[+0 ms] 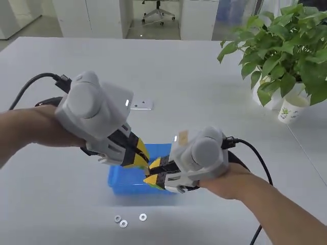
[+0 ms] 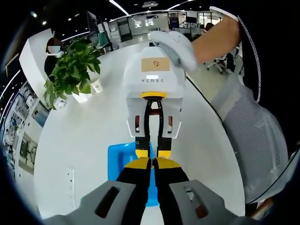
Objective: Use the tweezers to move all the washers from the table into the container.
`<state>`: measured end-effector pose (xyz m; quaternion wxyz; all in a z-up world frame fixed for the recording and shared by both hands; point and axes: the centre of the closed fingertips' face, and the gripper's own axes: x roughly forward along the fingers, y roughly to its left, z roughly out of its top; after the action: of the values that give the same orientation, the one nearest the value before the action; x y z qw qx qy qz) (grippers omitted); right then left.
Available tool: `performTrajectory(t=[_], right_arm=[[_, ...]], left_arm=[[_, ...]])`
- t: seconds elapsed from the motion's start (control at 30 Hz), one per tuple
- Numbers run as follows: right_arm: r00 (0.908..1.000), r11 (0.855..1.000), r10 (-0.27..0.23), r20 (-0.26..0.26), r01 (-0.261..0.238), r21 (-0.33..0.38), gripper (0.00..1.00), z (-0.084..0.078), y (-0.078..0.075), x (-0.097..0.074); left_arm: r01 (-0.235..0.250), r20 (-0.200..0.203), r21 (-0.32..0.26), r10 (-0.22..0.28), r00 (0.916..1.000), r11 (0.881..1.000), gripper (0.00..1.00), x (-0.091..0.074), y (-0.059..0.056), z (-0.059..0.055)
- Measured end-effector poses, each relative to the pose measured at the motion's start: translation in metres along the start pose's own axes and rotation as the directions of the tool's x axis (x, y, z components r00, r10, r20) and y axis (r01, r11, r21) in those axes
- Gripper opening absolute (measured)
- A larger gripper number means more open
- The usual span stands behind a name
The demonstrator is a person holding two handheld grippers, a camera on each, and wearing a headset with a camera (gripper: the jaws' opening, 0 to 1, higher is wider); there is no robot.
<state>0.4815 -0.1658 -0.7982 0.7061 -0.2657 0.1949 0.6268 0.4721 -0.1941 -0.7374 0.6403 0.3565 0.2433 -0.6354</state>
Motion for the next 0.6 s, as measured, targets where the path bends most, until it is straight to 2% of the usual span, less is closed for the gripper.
performTrajectory(t=[0.6], right_arm=[[0.9996,0.999,-0.029,0.002,0.029,0.034,0.11,-0.017,-0.032,0.007]], left_arm=[[-0.006,-0.009,0.006,0.006,0.9999,1.0,0.07,0.018,0.032,-0.007]])
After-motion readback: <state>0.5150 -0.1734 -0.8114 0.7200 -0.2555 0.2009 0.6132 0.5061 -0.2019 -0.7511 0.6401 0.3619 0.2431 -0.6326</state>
